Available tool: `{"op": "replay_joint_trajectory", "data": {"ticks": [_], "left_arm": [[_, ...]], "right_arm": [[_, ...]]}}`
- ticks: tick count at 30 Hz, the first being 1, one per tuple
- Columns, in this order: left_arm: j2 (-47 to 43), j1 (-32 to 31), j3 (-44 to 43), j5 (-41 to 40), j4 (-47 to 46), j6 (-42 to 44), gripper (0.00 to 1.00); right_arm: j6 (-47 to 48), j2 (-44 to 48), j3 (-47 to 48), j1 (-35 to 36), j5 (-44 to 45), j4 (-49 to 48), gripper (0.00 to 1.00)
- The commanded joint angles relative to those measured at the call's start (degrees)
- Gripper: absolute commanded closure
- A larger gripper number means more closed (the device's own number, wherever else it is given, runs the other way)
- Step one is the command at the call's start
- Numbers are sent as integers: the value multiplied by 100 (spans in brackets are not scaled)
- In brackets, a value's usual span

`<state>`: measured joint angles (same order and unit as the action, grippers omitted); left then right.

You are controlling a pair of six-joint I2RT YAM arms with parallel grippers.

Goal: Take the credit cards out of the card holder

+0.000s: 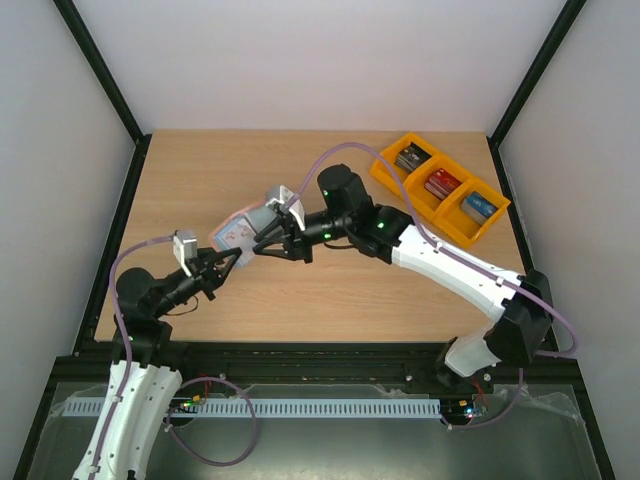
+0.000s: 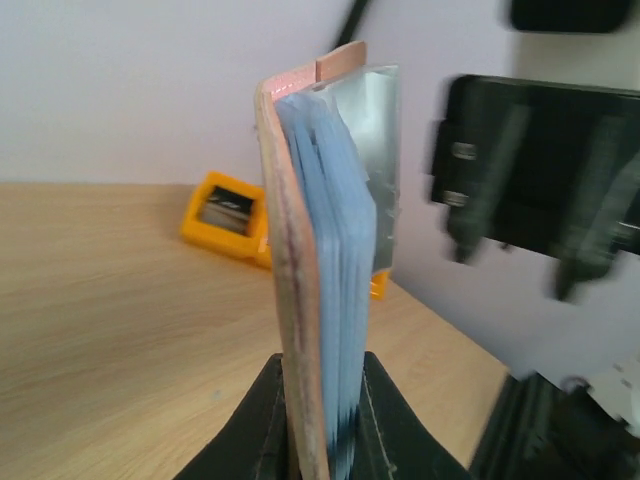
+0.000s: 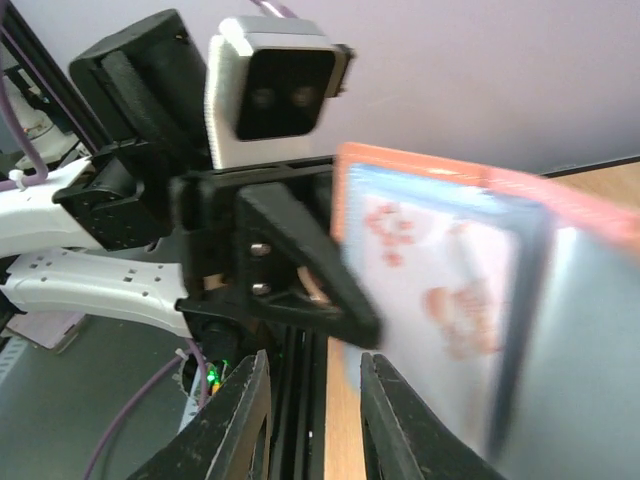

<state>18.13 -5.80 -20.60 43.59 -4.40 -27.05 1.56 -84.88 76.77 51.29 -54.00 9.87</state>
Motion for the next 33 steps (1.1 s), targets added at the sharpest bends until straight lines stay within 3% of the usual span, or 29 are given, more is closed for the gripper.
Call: {"op": "replay_joint_trajectory", "data": {"ticks": [1, 4, 15, 20, 24, 30, 33], "left_arm": [[-117, 18, 29, 1358, -948, 84, 98], [-108, 14, 18, 1805, -1013, 296, 98], [-77, -24, -267, 2199, -349, 1314, 98], [-39, -42, -192, 1772, -662, 1019, 98], [-29, -44, -177, 1680, -708, 894, 98], [-76, -53, -160, 1589, -575, 840, 97], [-97, -53, -99, 1671, -739, 560, 89]], "right_arm": [[183, 44, 159, -184, -173, 61, 75], [144, 126, 51, -233, -146, 4, 77], [123, 63, 99, -220, -126, 112, 81], [171, -167, 224, -44, -455, 174, 83], [188, -185, 219, -8, -746, 82, 98], [302, -73, 168, -48, -813, 74, 98], [217, 3, 41, -194, -857, -50, 98]]}}
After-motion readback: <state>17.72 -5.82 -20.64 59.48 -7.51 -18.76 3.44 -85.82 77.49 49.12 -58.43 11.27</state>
